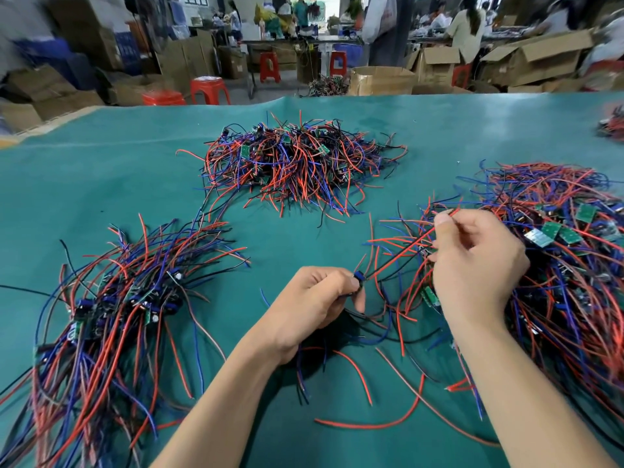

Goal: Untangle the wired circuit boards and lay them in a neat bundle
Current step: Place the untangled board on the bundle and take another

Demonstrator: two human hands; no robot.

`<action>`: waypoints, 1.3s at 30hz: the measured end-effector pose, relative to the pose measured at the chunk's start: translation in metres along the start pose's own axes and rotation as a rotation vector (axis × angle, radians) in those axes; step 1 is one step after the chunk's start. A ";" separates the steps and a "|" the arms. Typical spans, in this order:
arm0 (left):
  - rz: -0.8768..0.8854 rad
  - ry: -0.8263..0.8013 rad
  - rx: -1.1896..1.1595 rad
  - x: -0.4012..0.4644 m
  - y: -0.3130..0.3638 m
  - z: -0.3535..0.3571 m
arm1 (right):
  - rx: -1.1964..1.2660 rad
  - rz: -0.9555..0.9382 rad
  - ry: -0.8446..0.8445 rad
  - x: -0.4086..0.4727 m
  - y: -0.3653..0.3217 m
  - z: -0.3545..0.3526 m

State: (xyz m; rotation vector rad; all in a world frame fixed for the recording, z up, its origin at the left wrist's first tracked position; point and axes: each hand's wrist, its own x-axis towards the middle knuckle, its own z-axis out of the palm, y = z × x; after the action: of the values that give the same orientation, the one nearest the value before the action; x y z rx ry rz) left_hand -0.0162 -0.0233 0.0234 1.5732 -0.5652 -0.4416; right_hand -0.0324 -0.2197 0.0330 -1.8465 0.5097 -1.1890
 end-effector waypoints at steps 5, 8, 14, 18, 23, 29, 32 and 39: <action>-0.008 -0.009 -0.060 0.001 -0.001 -0.003 | 0.366 0.271 0.061 0.002 0.005 0.006; -0.038 0.026 -0.184 0.003 -0.002 -0.005 | 0.604 0.349 0.103 0.001 -0.002 0.008; -0.057 0.078 -0.304 0.005 -0.007 -0.008 | 0.395 0.339 -0.409 -0.042 -0.020 0.020; -0.032 0.049 -0.240 0.004 -0.010 -0.006 | 0.331 0.248 -0.665 -0.050 -0.023 0.021; -0.020 -0.037 -0.155 0.002 -0.009 -0.009 | 0.510 0.410 -0.766 -0.039 -0.025 0.013; -0.053 -0.063 -0.147 0.001 -0.007 -0.011 | 0.483 0.363 -0.806 -0.036 -0.031 0.007; -0.061 -0.080 -0.197 0.001 -0.006 -0.012 | 0.474 0.273 -0.706 -0.044 -0.034 0.011; -0.072 -0.160 -0.205 -0.002 -0.001 -0.008 | 0.395 0.161 -0.400 -0.033 -0.023 0.012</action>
State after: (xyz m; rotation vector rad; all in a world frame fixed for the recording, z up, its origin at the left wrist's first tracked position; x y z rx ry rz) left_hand -0.0133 -0.0161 0.0229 1.3729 -0.5669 -0.6638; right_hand -0.0394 -0.1782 0.0330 -1.6071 0.1755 -0.7228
